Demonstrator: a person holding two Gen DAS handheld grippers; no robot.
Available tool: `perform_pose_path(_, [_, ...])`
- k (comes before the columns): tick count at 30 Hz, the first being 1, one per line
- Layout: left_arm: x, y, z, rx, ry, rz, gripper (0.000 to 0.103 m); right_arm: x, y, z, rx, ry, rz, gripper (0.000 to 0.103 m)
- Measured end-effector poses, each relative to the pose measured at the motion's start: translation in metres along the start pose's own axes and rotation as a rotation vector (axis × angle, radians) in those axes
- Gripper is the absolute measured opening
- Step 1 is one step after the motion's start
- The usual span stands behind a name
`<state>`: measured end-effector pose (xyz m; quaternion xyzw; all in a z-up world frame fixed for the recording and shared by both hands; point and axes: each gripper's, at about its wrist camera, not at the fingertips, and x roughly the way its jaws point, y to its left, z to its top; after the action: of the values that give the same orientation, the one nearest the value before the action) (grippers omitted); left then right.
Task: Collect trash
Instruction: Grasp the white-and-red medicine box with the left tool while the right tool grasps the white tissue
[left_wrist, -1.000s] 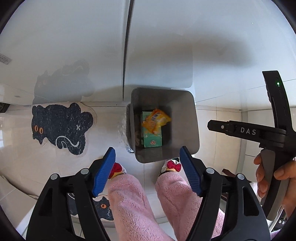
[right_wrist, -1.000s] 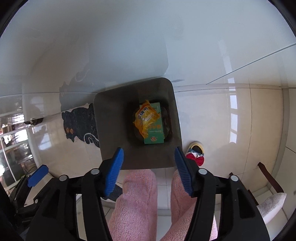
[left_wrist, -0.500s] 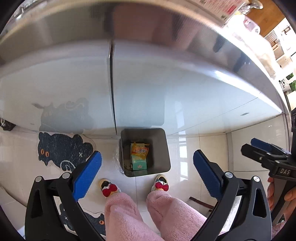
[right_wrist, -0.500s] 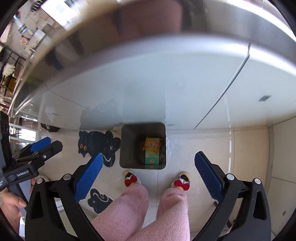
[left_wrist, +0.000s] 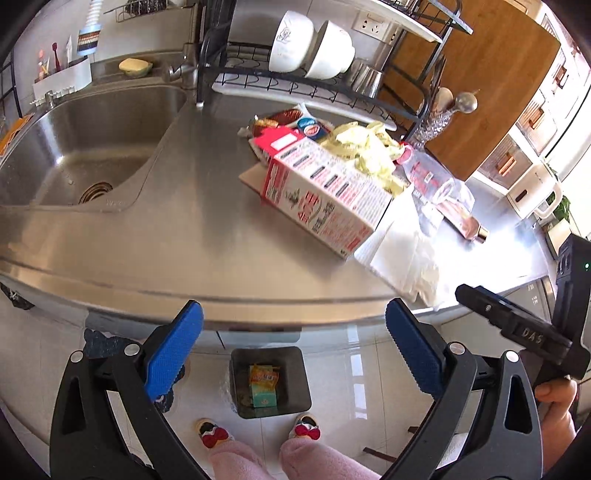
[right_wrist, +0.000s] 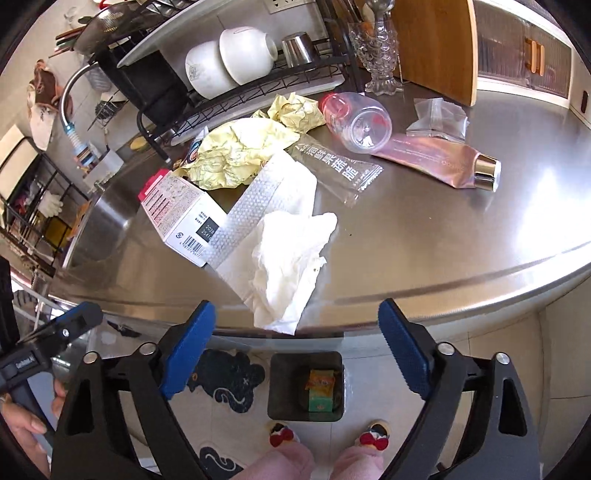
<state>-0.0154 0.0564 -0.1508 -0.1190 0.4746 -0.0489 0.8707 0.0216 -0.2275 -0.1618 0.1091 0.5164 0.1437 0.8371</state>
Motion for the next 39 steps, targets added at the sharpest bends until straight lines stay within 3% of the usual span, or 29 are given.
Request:
perform_pose_path(10, [0.037,-0.017,0.058,-0.094,0.043,-0.027,0.092,0.029,0.005,0.000,-0.019,0.082,-0.020,0.051])
perform_pose_path(14, [0.055,-0.022,0.070,-0.110,0.067,0.009,0.092,0.033,0.006,0.003,-0.025,0.093,-0.019,0.038])
perform_pose_path(19, [0.075,-0.028,0.082,-0.179,0.103,0.049,0.085,0.037,0.011,0.004,-0.051,0.103,-0.011,0.011])
perform_pose_path(21, [0.081,-0.033,0.087,-0.193,0.114,0.066,0.085,0.037,0.014,0.005,-0.072,0.100,-0.008,0.007])
perform_pose_path(29, [0.099,-0.048,0.093,-0.223,0.153,0.156,0.080,0.031,0.015,0.012,-0.092,0.084,0.050,0.005])
perform_pose_path(39, [0.086,-0.037,0.090,-0.204,0.146,0.143,0.065,0.021,0.005,0.023,-0.096,0.058,0.066,0.005])
